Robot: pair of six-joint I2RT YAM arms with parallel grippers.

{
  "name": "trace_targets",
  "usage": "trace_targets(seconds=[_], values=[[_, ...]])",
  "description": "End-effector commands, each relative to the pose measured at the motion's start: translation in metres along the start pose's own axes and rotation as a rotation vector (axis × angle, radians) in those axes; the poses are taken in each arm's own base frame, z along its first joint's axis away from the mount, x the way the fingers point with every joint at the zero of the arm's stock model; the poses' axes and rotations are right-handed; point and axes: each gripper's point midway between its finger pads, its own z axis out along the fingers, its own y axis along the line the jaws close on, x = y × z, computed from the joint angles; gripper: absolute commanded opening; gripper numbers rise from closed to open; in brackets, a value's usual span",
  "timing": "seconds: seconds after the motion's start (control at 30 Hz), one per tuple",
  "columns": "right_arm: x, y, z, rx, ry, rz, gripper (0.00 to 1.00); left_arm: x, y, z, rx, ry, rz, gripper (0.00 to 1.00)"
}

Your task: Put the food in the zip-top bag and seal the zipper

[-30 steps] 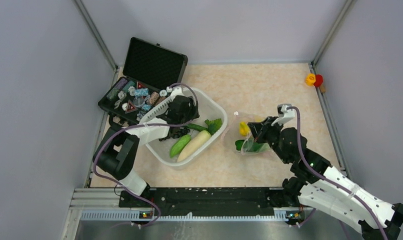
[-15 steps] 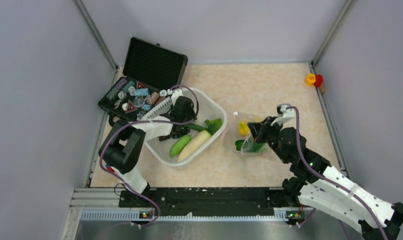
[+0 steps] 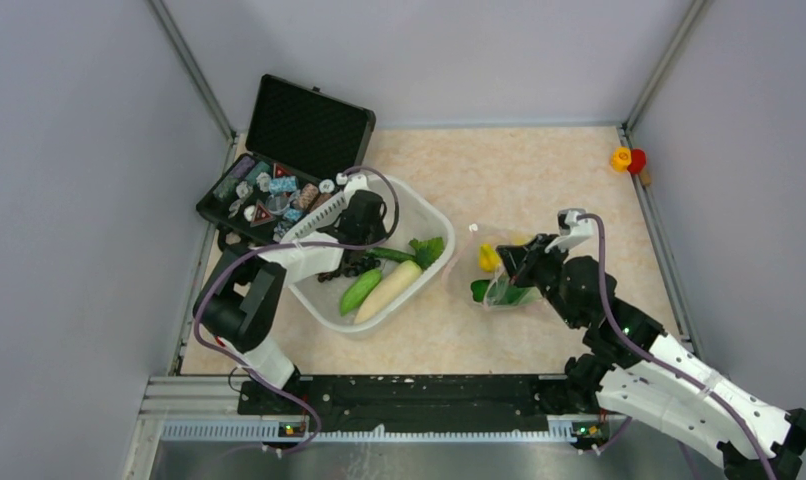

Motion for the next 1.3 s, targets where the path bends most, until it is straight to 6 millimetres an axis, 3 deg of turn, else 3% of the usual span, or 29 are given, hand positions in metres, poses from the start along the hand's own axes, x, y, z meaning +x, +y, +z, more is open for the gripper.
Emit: trace_targets(seconds=[0.0, 0.23, 0.57, 0.93, 1.27], values=[[-0.011, 0.006, -0.003, -0.014, -0.037, 0.024, 0.0, -0.018, -0.001, -0.01, 0.007, -0.048, 0.026, 0.0], [-0.012, 0.006, -0.005, -0.017, -0.04, 0.03, 0.0, -0.034, -0.01, -0.025, 0.053, -0.081, 0.041, 0.0], [-0.012, 0.006, -0.004, -0.02, -0.043, 0.034, 0.0, -0.086, -0.047, -0.096, 0.281, -0.206, 0.1, 0.0], [-0.015, 0.006, 0.002, 0.002, -0.063, 0.055, 0.0, -0.09, -0.083, -0.163, 0.57, -0.225, 0.094, 0.0], [-0.01, 0.006, 0.004, 0.003, -0.05, 0.085, 0.0, -0.086, -0.123, -0.205, 0.746, -0.215, 0.149, 0.0]])
